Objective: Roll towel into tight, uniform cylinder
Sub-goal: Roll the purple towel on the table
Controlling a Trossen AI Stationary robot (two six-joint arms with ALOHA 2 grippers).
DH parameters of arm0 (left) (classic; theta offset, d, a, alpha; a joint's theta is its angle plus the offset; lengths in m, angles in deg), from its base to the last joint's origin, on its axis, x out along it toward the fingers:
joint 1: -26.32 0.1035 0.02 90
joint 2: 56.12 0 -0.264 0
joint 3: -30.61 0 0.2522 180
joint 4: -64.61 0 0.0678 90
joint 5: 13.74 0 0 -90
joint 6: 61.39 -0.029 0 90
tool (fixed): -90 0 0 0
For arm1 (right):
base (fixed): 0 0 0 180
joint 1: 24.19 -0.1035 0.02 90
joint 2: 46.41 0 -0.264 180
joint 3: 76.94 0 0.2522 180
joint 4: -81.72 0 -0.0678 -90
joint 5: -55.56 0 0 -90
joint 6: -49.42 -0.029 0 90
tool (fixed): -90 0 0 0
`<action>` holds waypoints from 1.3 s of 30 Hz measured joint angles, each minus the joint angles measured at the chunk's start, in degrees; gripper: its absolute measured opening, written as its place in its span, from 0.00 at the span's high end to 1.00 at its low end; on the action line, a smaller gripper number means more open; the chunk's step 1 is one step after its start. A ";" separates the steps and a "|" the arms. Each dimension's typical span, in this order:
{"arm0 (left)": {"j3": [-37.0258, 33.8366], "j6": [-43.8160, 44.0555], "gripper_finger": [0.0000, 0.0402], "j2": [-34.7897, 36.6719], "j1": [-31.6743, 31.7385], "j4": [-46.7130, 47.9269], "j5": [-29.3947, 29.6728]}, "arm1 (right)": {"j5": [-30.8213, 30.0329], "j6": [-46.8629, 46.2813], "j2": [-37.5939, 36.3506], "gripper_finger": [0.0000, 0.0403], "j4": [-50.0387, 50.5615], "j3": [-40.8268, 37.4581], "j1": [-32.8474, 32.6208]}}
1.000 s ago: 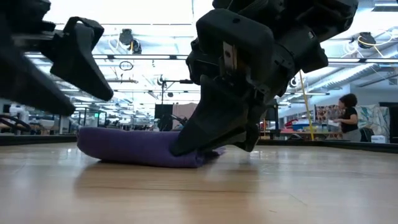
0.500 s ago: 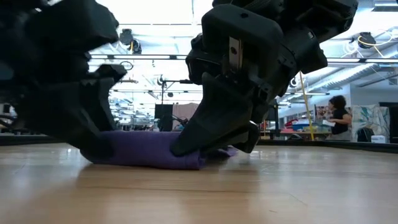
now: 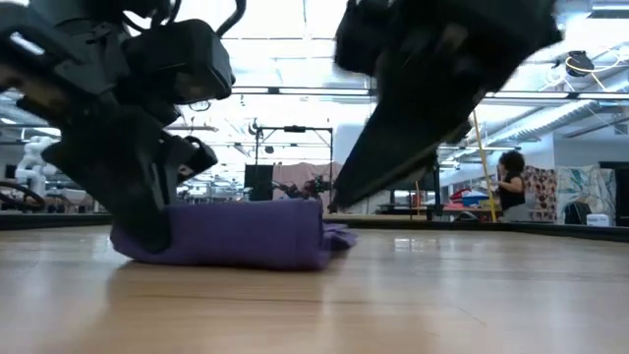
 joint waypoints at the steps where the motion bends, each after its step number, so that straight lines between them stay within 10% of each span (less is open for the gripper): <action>1: -0.01 0.69 0.96 0.32 0.66 0.08 -2.07 | -2.74 1.62 -1.14 0.56 1.33 0.02 -1.12; 14: -0.21 7.25 0.97 1.34 8.32 -0.38 -17.50 | -30.92 19.96 4.62 0.43 -13.44 0.23 -14.20; 39: -0.21 9.79 0.97 1.38 11.64 -1.21 -21.33 | -24.48 22.27 9.15 0.56 -17.43 0.27 -8.28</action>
